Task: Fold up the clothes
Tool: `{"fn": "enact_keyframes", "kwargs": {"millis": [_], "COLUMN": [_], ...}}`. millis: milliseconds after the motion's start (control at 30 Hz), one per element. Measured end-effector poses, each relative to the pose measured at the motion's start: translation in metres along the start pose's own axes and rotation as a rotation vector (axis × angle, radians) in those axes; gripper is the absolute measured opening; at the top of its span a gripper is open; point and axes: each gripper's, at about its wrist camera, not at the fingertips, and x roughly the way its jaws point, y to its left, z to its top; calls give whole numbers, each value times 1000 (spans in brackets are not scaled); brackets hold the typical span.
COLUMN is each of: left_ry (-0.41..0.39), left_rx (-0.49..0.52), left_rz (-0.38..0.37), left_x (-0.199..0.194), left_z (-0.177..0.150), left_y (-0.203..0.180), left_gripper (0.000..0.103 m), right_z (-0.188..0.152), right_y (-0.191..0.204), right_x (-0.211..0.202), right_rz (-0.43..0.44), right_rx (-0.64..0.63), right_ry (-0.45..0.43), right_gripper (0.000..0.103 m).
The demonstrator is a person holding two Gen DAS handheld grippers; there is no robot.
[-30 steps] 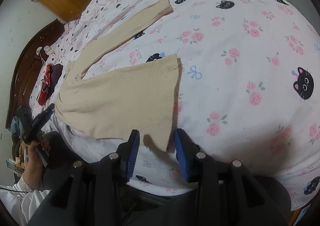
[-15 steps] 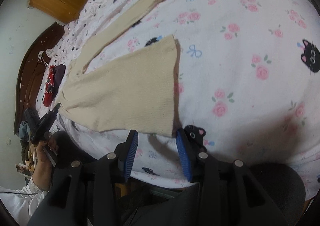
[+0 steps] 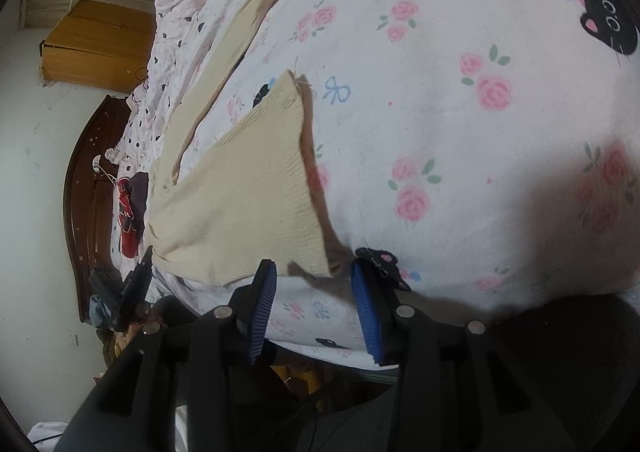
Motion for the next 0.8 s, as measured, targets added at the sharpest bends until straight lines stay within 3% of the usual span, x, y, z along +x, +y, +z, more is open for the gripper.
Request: {"fn": "enact_keyframes", "kwargs": {"millis": [167,267,500,800], "left_ry": [-2,-2,-3,-46], "left_rx": [2,-1,-1,-7], "left_rz": [4,4,6,-51], "left_x": [0,0,0,-18], "left_z": [0,0,0,7], "left_y": [-1,0,-1,-6], "left_gripper": [6,6,6,5], "right_z": [0,1,3,-6], "right_y": [-2,-2,-2,8], "right_x": [-2,-4,-4,-18], "right_rz": [38,69,82,103], "right_rx": [21,29,30,14], "right_ry": [-14,-27,-34,-102], "right_gripper": [39,22,8,6]}}
